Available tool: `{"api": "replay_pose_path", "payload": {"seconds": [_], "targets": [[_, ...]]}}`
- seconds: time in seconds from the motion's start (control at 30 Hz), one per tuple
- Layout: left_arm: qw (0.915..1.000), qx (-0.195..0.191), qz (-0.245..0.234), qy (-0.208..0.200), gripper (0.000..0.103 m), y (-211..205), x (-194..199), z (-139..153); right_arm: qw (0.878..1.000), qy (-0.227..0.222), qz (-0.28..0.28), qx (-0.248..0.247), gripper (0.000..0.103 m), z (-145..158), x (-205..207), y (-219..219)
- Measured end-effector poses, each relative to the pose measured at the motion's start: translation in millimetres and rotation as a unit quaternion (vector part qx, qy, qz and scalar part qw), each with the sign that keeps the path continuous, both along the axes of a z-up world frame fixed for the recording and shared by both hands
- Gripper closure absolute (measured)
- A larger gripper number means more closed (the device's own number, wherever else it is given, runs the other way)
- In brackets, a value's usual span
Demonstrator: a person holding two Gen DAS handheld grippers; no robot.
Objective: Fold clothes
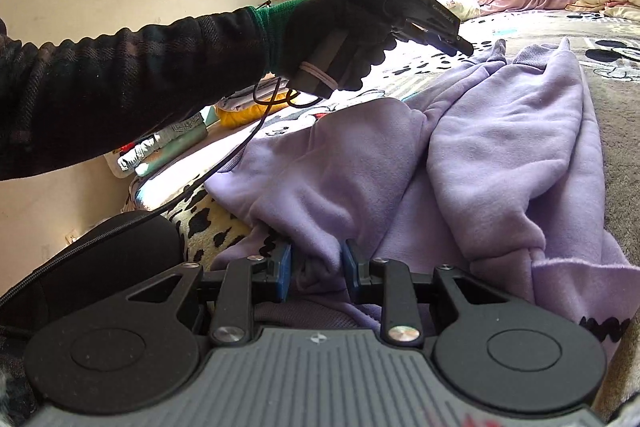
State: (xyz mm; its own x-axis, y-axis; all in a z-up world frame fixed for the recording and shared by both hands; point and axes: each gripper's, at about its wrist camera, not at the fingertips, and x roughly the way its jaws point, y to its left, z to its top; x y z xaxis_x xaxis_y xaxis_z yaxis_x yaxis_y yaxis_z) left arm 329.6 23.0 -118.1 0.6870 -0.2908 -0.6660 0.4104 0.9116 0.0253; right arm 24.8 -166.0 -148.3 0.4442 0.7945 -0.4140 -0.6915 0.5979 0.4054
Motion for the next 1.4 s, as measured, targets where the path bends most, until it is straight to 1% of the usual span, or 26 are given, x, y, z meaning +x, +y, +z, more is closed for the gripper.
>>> {"api": "replay_pose_path", "payload": {"seconds": [0.07, 0.13, 0.23, 0.33, 0.47, 0.5, 0.57, 0.6, 0.7, 0.73, 0.77, 0.8, 0.87, 0.97, 1.0, 1.03, 1.1, 1.2, 1.27, 1.33, 1.37, 1.4], "targets": [[1.0, 0.005, -0.002, -0.002, 0.083, -16.2, 12.7, -5.5, 1.0, 0.0, 0.0, 0.0, 0.073, -0.3, 0.1, 0.0], [0.9999, 0.001, -0.011, 0.013, 0.081, -35.1, 30.2, -13.5, 1.0, 0.0, -0.001, 0.001, 0.073, -1.1, 0.2, 0.0], [0.999, 0.033, -0.012, 0.026, 0.079, -56.2, 50.1, -22.2, 1.0, -0.001, -0.002, 0.002, 0.073, -3.1, 0.0, 0.4], [0.9983, 0.012, -0.002, 0.056, 0.078, -49.1, 60.1, -20.0, 1.0, -0.002, -0.003, 0.003, 0.073, -4.3, 0.1, -0.1], [0.997, -0.041, 0.016, 0.065, 0.076, -31.4, 53.1, -3.2, 1.0, -0.009, -0.004, 0.001, 0.073, -5.4, -2.4, 1.0], [0.9955, -0.071, 0.029, 0.055, 0.076, -21.3, 44.9, 5.8, 1.0, -0.011, -0.005, 0.0, 0.073, -5.7, -3.3, 1.3], [0.9911, -0.113, 0.058, 0.041, 0.076, 0.9, 21.2, 23.2, 1.0, -0.014, -0.01, -0.003, 0.073, -5.7, -5.5, 1.6], [0.9892, -0.123, 0.074, 0.031, 0.076, 13.1, 6.1, 31.0, 1.0, -0.016, -0.016, -0.005, 0.074, -5.1, -7.1, 1.3], [0.9844, -0.137, 0.108, 0.02, 0.074, 50.4, -46.1, 49.4, 0.999, -0.02, -0.034, -0.012, 0.074, -3.4, -11.9, 0.3], [0.9826, -0.14, 0.121, 0.017, 0.069, 63.0, -65.6, 54.9, 0.999, -0.022, -0.04, -0.015, 0.073, -2.8, -13.5, 0.0], [0.9791, -0.145, 0.141, 0.019, 0.057, 79.0, -89.9, 59.6, 0.999, -0.023, -0.046, -0.017, 0.072, -2.2, -15.1, -0.3], [0.9735, -0.157, 0.164, 0.022, 0.053, 96.5, -115.7, 63.1, 0.998, -0.025, -0.052, -0.02, 0.072, -1.6, -16.8, -0.7], [0.9598, -0.19, 0.203, 0.034, 0.052, 127.5, -162.2, 64.7, 0.997, -0.03, -0.065, -0.026, 0.071, 0.3, -20.3, -0.8], [0.9318, -0.245, 0.261, 0.06, 0.051, 165.8, -234.8, 56.3, 0.995, -0.036, -0.086, -0.033, 0.067, 3.9, -25.5, -0.2], [0.924, -0.259, 0.272, 0.07, 0.051, 173.7, -254.4, 51.6, 0.995, -0.037, -0.092, -0.033, 0.067, 4.4, -27.0, -0.1], [0.9142, -0.275, 0.286, 0.083, 0.05, 181.8, -277.9, 44.8, 0.994, -0.038, -0.098, -0.033, 0.067, 5.0, -28.7, -0.1], [0.8986, -0.292, 0.308, 0.112, 0.049, 190.4, -308.4, 28.9, 0.993, -0.038, -0.107, -0.032, 0.067, 6.7, -31.7, 0.1], [0.8823, -0.31, 0.323, 0.144, 0.049, 192.6, -331.8, 4.1, 0.992, -0.036, -0.12, -0.029, 0.067, 8.7, -35.3, -0.4], [0.869, -0.326, 0.339, 0.153, 0.049, 194.1, -335.7, -9.0, 0.991, -0.038, -0.125, -0.032, 0.067, 9.2, -38.4, -0.5], [0.8638, -0.334, 0.355, 0.13, 0.049, 197.7, -333.7, -15.6, 0.991, -0.039, -0.126, -0.036, 0.067, 9.9, -40.8, 0.9], [0.8637, -0.324, 0.367, 0.118, 0.049, 198.2, -330.6, -17.0, 0.991, -0.04, -0.126, -0.037, 0.067, 10.5, -42.3, 2.0], [0.8666, -0.311, 0.377, 0.102, 0.049, 198.8, -326.0, -18.7, 0.991, -0.042, -0.124, -0.039, 0.067, 11.0, -43.6, 3.4]]}}
